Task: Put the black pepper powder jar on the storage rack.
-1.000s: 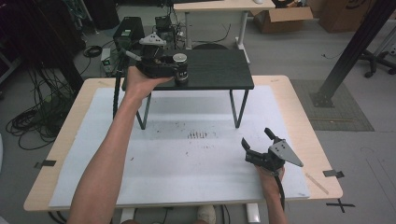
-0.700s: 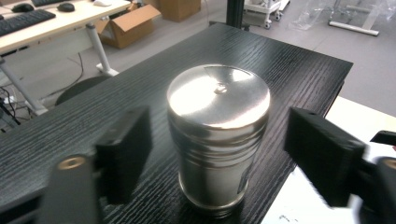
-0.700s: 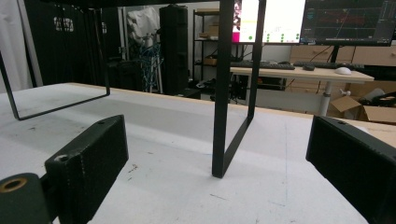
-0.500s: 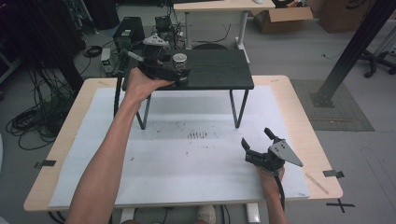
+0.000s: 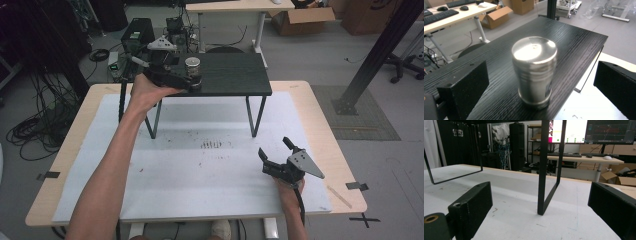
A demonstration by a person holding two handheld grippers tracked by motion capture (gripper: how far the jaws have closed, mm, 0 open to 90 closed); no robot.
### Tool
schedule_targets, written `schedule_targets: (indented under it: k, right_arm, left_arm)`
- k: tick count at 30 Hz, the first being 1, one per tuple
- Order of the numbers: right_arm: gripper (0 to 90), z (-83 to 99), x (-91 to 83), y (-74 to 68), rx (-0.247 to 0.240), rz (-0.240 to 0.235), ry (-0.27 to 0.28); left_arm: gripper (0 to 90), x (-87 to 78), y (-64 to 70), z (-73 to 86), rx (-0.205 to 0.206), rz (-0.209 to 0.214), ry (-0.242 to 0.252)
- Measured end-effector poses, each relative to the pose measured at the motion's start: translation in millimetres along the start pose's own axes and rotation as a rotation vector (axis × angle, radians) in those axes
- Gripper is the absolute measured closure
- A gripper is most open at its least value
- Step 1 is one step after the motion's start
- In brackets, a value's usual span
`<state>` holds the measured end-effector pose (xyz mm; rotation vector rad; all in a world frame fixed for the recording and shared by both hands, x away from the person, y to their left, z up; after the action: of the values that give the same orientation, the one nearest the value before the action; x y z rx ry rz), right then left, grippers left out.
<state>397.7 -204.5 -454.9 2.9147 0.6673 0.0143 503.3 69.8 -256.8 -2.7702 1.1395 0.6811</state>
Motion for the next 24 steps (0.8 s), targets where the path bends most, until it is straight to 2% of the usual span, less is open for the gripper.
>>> schedule_targets:
  k: [10, 16, 24]
  right_arm:
    - [5.3, -0.1, 0.1, 0.2, -0.004, 0.002, 0.0]
    - [5.3, -0.1, 0.1, 0.2, -0.001, 0.003, 0.0]
    - [5.3, 0.0, 0.0, 0.1, -0.001, 0.003, -0.001]
  left_arm:
    - [0.4, -31.6, -2.4, 5.6, 0.0, -0.002, 0.039]
    - [0.6, -55.1, -4.3, 15.9, -0.001, -0.01, 0.069]
    - [0.9, -76.7, -10.0, 37.9, -0.015, -0.019, 0.096]
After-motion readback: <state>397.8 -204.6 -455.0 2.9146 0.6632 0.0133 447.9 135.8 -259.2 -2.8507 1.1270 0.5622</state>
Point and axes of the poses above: each handheld gripper's, and its own axes: x roughly forward along the jaws, z roughly out of its underside, y roughly to its right, the point moved 10 cm from there along x, roughly forward along the jaws, and after that the axes turned 8 degrees about -x, right-handed, at the moved point
